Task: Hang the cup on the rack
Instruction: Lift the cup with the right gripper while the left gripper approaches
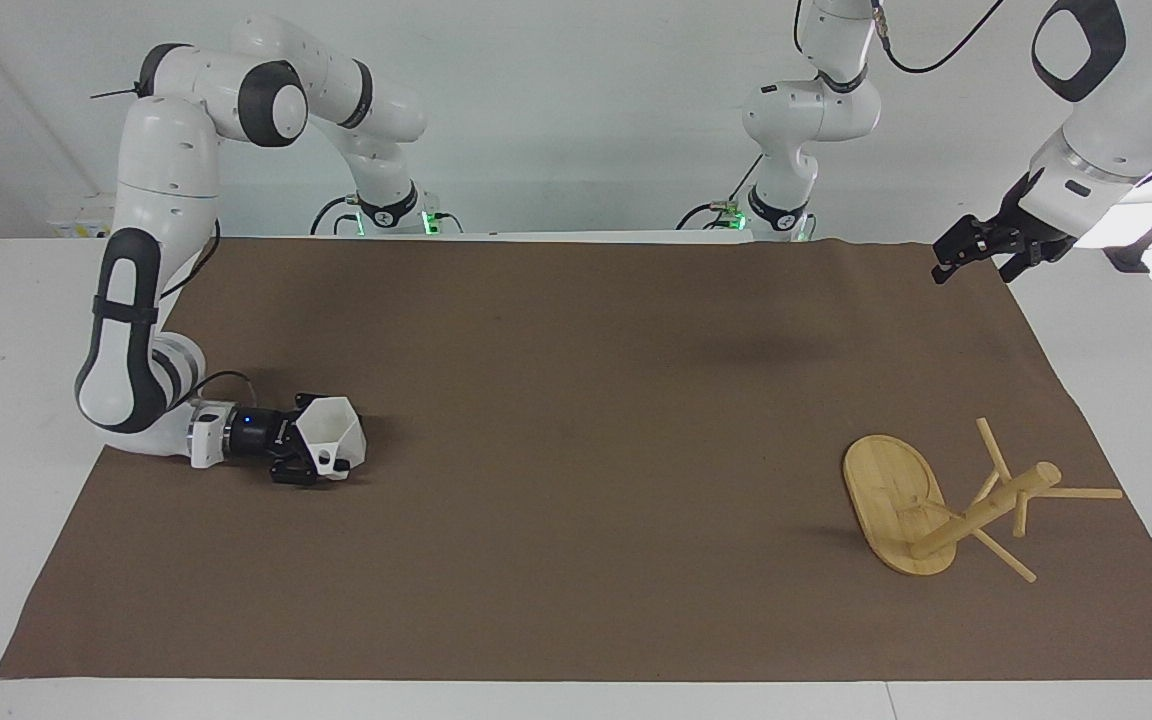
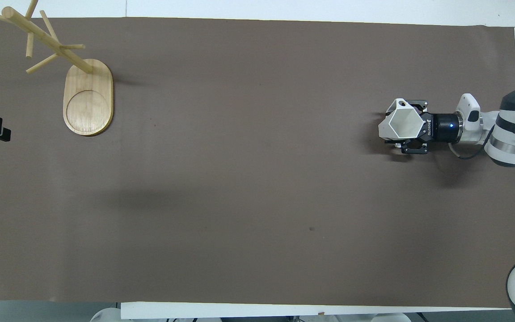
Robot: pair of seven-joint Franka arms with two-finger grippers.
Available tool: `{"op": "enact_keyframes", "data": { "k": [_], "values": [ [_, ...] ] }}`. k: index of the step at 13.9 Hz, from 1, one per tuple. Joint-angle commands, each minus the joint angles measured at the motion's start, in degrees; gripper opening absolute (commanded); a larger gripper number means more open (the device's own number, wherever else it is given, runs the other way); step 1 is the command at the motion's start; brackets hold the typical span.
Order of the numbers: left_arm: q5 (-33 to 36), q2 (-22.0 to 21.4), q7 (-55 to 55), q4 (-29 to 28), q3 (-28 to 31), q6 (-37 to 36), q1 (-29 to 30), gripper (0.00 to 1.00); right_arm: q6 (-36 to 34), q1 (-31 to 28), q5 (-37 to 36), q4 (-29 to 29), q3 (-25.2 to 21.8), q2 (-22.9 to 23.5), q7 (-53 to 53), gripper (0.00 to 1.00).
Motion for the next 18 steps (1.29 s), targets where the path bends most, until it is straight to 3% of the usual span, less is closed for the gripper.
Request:
{"op": "enact_keyframes", "data": {
  "k": [1, 3, 7, 12, 14, 18],
  "values": [
    [-0.5, -0.5, -0.1, -0.5, 0.2, 0.0, 0.1, 1.0, 0.9, 3.0, 4.1, -1.3, 1.1, -2.4, 3.4, 0.3],
    [-0.5, -0.5, -0.1, -0.5, 0.2, 0.0, 0.1, 1.0, 4.3, 8.1, 8.0, -1.5, 1.1, -5.8, 7.1, 0.28],
    [-0.5, -0.5, -0.1, -0.5, 0.2, 0.0, 0.1, 1.0, 21.3, 23.0, 15.9, -1.4, 1.2, -14.0, 21.2, 0.28],
    [-0.5, -0.5, -0.6, -0.3, 0.1, 0.7, -0.6, 1.0, 38.2, 40.9, 35.3, -0.3, 1.3, -14.6, 23.0, 0.28],
    [-0.3, -0.5, -2.5, -0.6, -0.3, 1.9, -1.0, 1.0, 42.1, 45.3, 36.1, -0.2, 1.3, -14.5, 23.0, 0.28],
    [1.3, 0.3, -14.1, -0.5, -0.4, 10.1, -9.8, 1.0, 47.9, 51.8, 36.3, 1.6, 1.3, -14.1, 22.9, 0.28]
  ]
}}
